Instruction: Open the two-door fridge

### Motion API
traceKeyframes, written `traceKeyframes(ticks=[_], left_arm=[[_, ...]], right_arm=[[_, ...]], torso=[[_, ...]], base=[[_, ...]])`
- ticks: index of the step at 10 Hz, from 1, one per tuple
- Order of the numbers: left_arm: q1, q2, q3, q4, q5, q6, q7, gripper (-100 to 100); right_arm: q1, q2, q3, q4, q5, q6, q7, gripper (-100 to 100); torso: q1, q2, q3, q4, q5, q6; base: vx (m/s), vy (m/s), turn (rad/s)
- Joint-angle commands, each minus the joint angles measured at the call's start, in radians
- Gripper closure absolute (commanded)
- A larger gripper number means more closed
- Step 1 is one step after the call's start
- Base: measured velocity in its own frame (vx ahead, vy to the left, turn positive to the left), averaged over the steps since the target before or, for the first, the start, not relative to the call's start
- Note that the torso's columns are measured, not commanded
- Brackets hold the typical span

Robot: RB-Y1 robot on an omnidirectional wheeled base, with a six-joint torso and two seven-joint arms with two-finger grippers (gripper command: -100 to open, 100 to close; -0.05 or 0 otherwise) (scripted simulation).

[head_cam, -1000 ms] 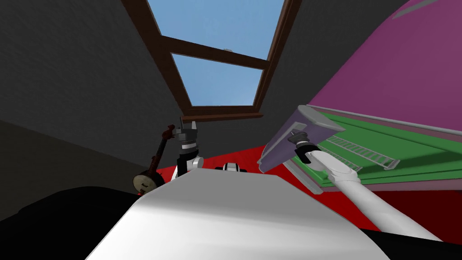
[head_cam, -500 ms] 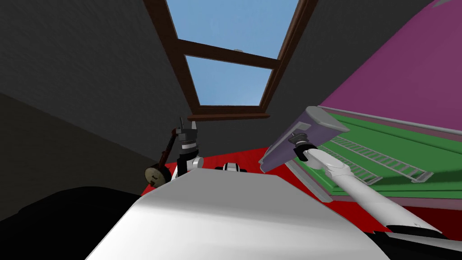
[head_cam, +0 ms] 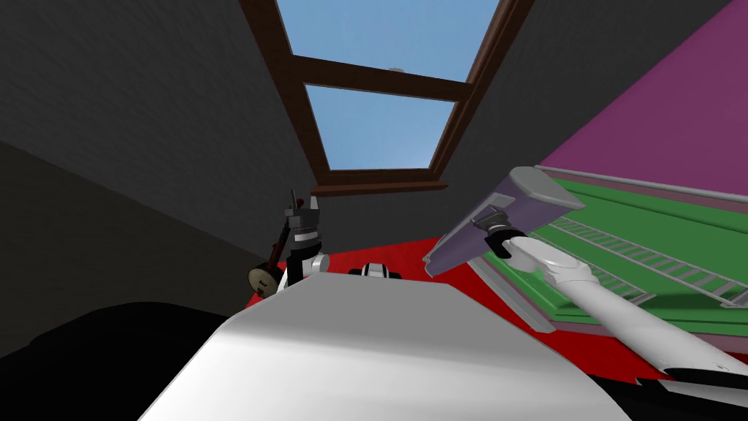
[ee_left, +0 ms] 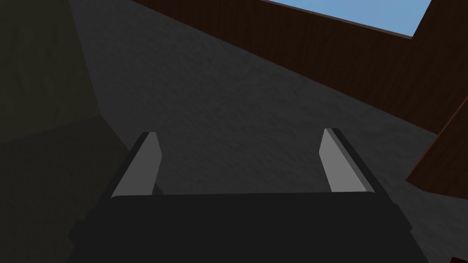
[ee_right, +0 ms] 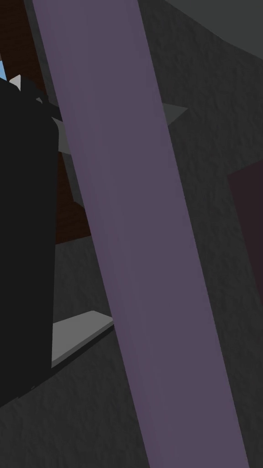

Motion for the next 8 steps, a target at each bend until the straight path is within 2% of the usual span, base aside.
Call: traceKeyframes(ticks=[1,4,6,8], left_arm=[[0.0,0.0,0.0,0.0,0.0,0.0,0.0,0],[0.0,0.0,0.0,0.0,0.0,0.0,0.0,0],[0.0,0.0,0.0,0.0,0.0,0.0,0.0,0],[0.0,0.0,0.0,0.0,0.0,0.0,0.0,0]], right_arm=[[-0.016,-0.062,-0.009,0.023,-0.043,-0.025,-0.006,-100],[-0.016,-0.082,-0.013,0.027,-0.057,-0.035,-0.009,-100],[-0.016,-0.122,-0.021,0.035,-0.085,-0.056,-0.014,-100],[-0.016,-0.122,-0.021,0.035,-0.085,-0.056,-0.014,-100]], torso=[[0.001,0.0,-0.001,0.002,0.004,0.0],[0.007,0.003,0.001,0.005,0.009,-0.001],[0.007,0.003,0.0,0.007,0.011,-0.001],[0.01,0.004,0.0,0.009,0.016,-0.002]], base=[[0.012,0.061,-0.046],[0.007,0.034,-0.014],[0.001,0.048,-0.023],[0.007,0.025,-0.013]])
